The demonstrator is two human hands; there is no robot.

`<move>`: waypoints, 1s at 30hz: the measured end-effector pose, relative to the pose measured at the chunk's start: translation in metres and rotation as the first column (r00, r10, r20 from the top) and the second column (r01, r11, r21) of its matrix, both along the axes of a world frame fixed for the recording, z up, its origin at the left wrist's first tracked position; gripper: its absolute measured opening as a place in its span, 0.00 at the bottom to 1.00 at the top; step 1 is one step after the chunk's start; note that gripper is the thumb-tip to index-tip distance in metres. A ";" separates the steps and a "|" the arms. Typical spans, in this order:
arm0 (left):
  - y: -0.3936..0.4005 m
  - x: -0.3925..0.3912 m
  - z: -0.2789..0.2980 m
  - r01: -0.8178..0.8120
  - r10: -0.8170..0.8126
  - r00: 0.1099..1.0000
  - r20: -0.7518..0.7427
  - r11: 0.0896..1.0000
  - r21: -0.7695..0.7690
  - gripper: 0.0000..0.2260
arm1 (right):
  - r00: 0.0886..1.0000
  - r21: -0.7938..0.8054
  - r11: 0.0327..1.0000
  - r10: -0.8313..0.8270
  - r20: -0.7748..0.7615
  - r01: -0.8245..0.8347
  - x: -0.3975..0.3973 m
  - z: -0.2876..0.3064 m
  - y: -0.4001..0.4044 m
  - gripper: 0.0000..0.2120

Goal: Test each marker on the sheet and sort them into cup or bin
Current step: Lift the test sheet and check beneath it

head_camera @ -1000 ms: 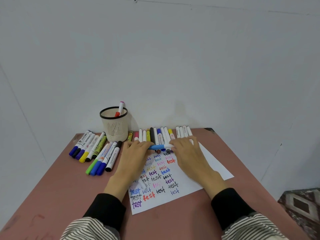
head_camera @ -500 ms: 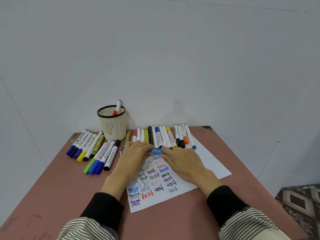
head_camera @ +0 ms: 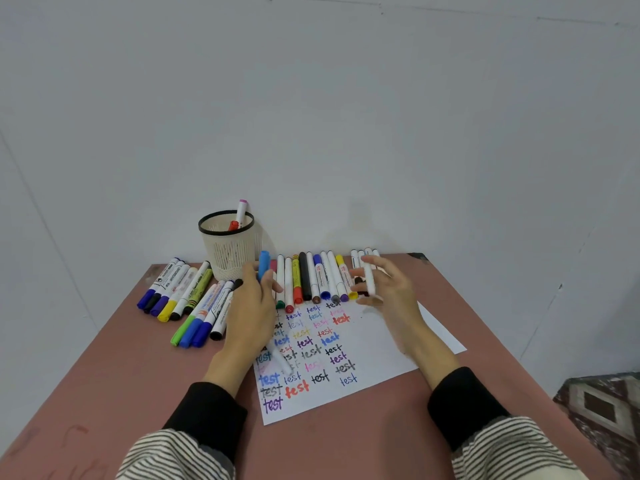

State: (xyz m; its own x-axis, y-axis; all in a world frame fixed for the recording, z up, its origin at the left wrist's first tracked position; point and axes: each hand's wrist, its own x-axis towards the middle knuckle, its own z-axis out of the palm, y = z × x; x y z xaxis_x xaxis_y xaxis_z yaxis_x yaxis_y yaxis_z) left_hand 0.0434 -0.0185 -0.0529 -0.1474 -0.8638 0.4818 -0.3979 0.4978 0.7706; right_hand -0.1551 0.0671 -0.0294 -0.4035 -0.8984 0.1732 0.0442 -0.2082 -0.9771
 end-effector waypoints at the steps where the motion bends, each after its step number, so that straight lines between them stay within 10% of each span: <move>1: 0.001 -0.001 0.000 0.004 -0.004 1.000 -0.022 1.000 0.006 0.07 | 0.998 -0.004 1.000 -0.021 -0.061 0.020 -0.001 -0.003 0.000 0.08; 30: -0.001 -0.002 -0.012 0.032 -0.033 0.999 0.026 0.999 0.025 0.10 | 0.902 0.199 0.977 0.024 -0.432 0.070 0.020 -0.025 -0.001 0.19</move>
State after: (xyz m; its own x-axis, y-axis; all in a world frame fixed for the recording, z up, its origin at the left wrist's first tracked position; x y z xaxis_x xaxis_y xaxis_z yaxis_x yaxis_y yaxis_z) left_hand 0.0417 -0.0193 -0.0652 -0.1879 -0.8699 0.4561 -0.4023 0.4918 0.7722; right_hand -0.1347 0.0656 -0.0541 -0.3522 -0.9242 0.1474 -0.3919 0.0026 -0.9200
